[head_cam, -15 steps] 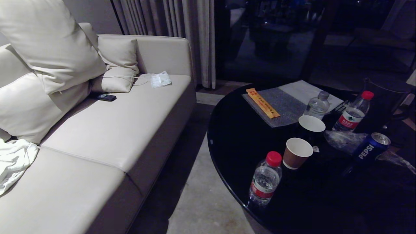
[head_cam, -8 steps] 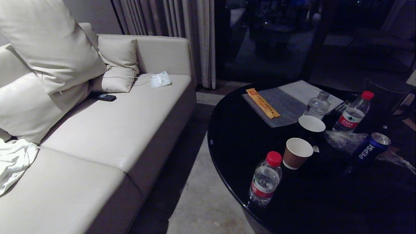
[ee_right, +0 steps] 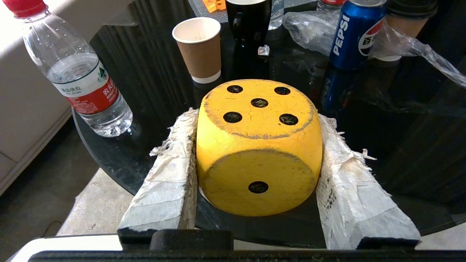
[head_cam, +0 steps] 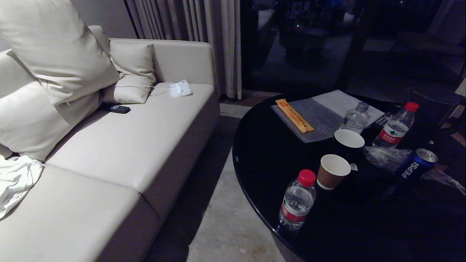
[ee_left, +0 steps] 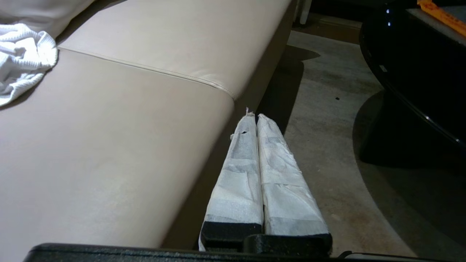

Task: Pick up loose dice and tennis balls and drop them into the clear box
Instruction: Put the toys in the box

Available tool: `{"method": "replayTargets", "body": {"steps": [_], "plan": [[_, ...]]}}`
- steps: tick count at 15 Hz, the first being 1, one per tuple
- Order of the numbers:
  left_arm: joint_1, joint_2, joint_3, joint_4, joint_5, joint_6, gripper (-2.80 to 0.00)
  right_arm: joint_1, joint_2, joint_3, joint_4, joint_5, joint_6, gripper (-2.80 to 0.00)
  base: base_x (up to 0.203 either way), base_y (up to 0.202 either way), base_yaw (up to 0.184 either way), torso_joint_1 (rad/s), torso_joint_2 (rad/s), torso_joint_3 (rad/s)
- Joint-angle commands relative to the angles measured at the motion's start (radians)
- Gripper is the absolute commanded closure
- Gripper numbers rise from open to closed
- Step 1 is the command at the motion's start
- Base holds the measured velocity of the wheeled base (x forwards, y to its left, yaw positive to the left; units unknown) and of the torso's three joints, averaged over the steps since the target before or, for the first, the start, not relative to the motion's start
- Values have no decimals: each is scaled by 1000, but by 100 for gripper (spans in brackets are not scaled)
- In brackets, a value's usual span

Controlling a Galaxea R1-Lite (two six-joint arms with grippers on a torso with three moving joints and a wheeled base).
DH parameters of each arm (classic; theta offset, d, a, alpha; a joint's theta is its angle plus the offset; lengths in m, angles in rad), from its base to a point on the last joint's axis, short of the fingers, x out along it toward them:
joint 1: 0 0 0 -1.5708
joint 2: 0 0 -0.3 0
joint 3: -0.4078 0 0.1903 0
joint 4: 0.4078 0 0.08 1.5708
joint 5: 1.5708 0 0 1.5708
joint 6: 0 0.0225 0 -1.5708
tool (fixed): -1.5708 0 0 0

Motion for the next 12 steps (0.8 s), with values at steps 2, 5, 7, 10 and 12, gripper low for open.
{"method": "replayTargets", "body": {"steps": [2,5,7,10,12], "plan": [[0,2,2,0,-5,3,0,0,2,0,0,0,0,0,0,0,0,0,0,0],[0,2,2,0,-3,3,0,0,2,0,0,0,0,0,0,0,0,0,0,0],[0,2,2,0,-3,1,0,0,2,0,2,0,1,0,0,0,0,0,0,0],[0,2,2,0,-2,3,0,0,2,0,2,0,1,0,0,0,0,0,0,0],[0,2,2,0,-3,3,0,0,2,0,2,0,3,0,0,0,0,0,0,0]]}}
